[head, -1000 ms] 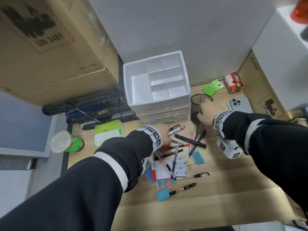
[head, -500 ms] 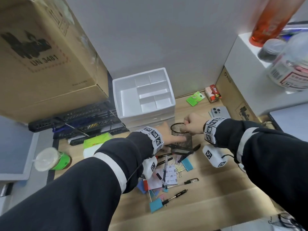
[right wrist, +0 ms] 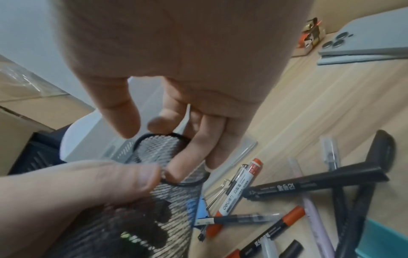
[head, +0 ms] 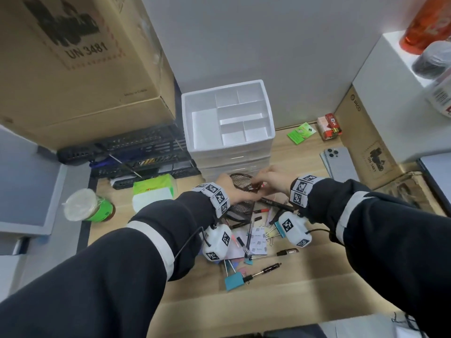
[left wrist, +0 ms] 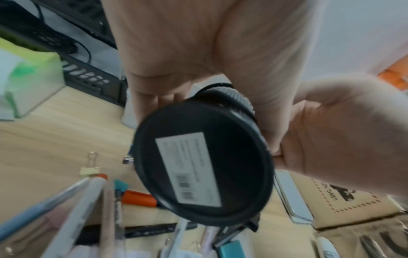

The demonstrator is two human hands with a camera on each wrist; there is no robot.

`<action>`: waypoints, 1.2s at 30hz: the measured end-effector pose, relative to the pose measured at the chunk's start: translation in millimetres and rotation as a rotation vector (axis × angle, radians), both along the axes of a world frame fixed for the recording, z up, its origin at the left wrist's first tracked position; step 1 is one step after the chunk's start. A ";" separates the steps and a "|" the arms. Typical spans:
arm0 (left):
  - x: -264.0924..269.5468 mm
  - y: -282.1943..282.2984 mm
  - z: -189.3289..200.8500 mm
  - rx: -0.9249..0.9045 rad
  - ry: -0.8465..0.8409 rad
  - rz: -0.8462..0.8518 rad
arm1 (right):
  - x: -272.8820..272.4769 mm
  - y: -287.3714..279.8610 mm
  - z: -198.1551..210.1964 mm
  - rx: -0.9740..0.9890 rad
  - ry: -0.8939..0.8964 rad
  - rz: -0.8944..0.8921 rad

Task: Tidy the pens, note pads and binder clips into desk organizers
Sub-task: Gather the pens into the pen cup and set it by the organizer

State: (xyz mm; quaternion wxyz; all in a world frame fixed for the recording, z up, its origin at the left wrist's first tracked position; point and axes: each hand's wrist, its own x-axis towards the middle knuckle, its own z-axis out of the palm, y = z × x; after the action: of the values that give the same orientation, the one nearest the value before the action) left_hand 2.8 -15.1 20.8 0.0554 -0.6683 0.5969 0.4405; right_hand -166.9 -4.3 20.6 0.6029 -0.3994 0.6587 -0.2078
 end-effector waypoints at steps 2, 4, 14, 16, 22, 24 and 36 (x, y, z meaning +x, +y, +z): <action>10.9 1.6 4.3 -0.021 -0.074 -0.015 | -0.5 -2.6 -11.7 0.040 -0.035 -0.063; 20.7 2.2 6.5 -0.023 -0.085 -0.016 | -4.7 -3.3 -20.7 0.023 0.042 -0.067; 63.0 20.2 -27.3 -0.057 0.059 0.031 | -21.8 32.9 -83.4 -0.122 0.865 0.658; 69.7 24.3 -32.4 -0.063 0.055 0.037 | -21.1 41.1 -93.1 -0.137 0.900 0.687; 78.8 31.2 -40.8 -0.032 0.007 0.008 | -19.4 51.1 -101.4 -0.131 0.980 0.630; 78.7 31.9 -42.6 -0.027 -0.001 -0.003 | -20.8 50.7 -104.8 -0.154 0.991 0.657; 78.4 27.4 -36.7 -0.024 -0.014 -0.090 | -17.9 40.0 -102.4 -0.101 1.116 0.887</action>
State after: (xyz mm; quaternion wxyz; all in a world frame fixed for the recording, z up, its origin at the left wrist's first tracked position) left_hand 81.1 12.3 -15.9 0.0715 -0.6446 0.6310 0.4257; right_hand -184.8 35.7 -81.8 0.1843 -0.7037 0.6341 0.2622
